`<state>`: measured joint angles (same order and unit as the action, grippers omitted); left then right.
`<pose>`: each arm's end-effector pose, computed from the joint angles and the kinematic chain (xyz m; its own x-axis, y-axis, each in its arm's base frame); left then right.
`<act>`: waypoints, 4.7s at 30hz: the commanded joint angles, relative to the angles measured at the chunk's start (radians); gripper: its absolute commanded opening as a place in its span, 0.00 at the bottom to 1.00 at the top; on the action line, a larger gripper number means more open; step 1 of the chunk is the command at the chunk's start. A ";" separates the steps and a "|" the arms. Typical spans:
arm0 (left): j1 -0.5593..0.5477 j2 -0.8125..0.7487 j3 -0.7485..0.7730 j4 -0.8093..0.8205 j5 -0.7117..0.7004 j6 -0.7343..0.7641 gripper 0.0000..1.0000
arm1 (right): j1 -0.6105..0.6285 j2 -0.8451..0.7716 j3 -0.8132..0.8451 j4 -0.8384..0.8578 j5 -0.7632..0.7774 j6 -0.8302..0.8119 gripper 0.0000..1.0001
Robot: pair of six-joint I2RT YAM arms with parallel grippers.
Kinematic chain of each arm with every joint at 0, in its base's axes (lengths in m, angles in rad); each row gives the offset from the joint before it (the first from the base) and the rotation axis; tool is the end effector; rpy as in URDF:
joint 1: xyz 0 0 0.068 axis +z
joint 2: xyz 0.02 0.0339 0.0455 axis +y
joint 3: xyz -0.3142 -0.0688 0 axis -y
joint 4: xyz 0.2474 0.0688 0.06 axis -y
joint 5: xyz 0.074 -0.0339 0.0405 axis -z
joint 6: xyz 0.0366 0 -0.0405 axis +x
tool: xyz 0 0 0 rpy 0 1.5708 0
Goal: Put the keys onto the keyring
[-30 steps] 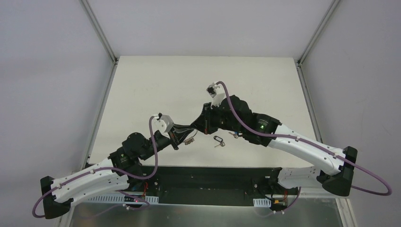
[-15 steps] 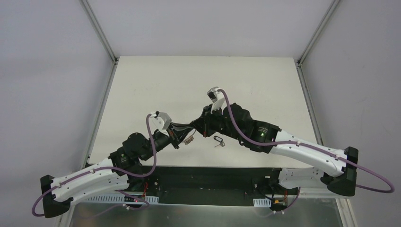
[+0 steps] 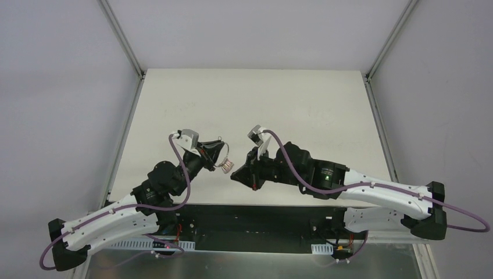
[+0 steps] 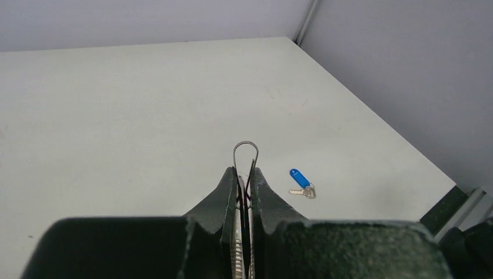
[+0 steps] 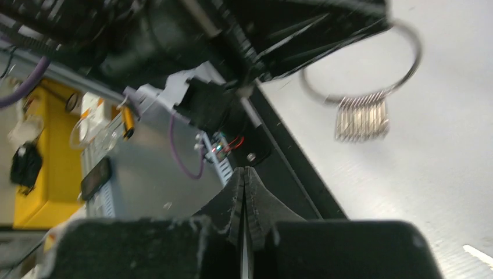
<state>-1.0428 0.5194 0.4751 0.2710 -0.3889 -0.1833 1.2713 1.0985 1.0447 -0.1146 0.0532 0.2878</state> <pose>0.0635 -0.0813 0.3427 -0.0004 -0.3340 -0.9426 0.6235 0.7368 -0.2614 0.0716 0.2252 0.4214 -0.3139 -0.0557 -0.9478 -0.8860 0.3760 0.2713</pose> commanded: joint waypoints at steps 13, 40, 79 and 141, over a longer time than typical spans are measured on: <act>0.009 -0.012 0.037 0.055 0.007 0.026 0.00 | 0.031 -0.057 0.036 -0.084 0.042 -0.017 0.10; 0.009 0.021 0.074 0.033 0.555 0.071 0.00 | -0.303 -0.024 0.257 -0.301 -0.472 0.204 0.47; 0.009 0.041 0.078 0.059 0.554 0.086 0.00 | -0.293 0.113 0.265 -0.320 -0.388 0.194 0.34; 0.010 0.058 0.088 0.029 0.567 0.136 0.24 | -0.202 0.138 0.380 -0.455 -0.188 0.124 0.00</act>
<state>-1.0332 0.5812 0.5213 0.2493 0.1749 -0.0521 1.0615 1.2396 1.3708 -0.5884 -0.1558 0.4252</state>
